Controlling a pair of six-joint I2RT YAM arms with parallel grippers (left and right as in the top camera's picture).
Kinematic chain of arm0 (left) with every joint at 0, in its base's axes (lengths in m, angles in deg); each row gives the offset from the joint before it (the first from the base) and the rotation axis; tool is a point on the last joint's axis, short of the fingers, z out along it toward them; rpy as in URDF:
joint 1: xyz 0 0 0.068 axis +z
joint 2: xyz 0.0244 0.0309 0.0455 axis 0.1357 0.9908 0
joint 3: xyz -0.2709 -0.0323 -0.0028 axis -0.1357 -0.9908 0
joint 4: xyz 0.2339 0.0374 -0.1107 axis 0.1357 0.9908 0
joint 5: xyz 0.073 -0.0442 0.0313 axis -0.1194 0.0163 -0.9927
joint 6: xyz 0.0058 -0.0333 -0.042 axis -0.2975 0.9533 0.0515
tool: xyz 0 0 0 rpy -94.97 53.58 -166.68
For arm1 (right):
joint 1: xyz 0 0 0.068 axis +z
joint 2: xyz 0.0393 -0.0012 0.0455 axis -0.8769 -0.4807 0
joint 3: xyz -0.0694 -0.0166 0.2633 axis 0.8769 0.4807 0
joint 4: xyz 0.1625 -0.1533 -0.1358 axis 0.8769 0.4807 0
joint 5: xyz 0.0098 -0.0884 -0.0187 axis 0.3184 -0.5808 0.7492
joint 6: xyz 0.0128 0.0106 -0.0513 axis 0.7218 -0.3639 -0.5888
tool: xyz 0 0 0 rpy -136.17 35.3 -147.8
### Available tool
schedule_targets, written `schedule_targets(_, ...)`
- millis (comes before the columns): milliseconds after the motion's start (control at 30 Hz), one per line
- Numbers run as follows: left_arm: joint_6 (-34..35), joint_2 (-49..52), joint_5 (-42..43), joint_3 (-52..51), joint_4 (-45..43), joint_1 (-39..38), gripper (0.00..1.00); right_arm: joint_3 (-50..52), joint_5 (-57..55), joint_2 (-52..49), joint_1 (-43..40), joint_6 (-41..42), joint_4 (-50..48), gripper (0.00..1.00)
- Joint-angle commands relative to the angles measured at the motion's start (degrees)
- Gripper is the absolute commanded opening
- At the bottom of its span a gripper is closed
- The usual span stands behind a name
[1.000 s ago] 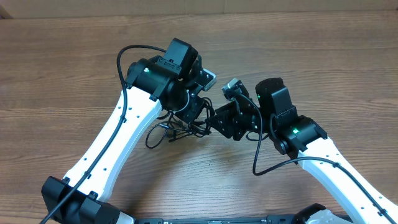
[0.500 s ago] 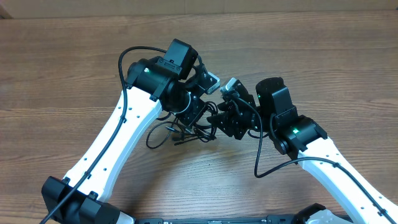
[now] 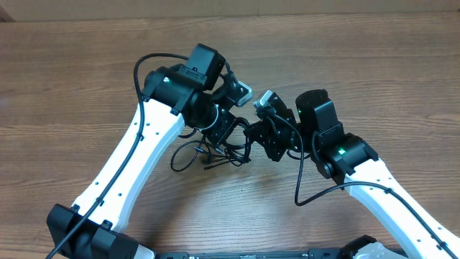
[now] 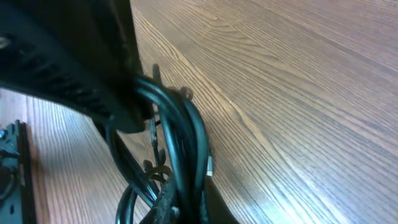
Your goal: Untangle cables
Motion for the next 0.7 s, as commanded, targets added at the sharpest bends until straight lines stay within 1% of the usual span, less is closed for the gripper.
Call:
schedule_targets(0, 4.4, -1.0, 0.9, 0.9, -0.7, 2.2, 0.04, -0.4, -0.2, 1.3, 0.2, 0.6, 0.6, 0.04)
schedule_targets(133, 8.5, -1.0, 1.0, 0.9, -1.4, 4.1, 0.04, -0.4, -0.2, 1.3, 0.2, 3.7, 0.6, 0.04)
schedule_targets(200, 9.5, -1.0, 1.0, 0.9, -1.5, 4.7, 0.04, -0.4, -0.2, 1.3, 0.2, 5.4, 0.6, 0.04)
schedule_targets(300, 10.9, -1.0, 1.0, 0.9, -1.6, 5.2, 0.04, -0.4, -2.1, 1.3, 0.2, 10.1, 0.6, 0.04)
schedule_targets(433, 12.4, -1.0, 1.0, 0.9, -2.1, 5.5, 0.04, -0.4, -8.2, 1.3, 0.2, 17.3, 0.6, 0.04)
schedule_targets(667, 12.4, -1.0, 1.0, 0.9, -2.2, 5.5, 0.04, -0.4, -20.2, 1.3, 0.2, 28.3, 3.2, 0.04)
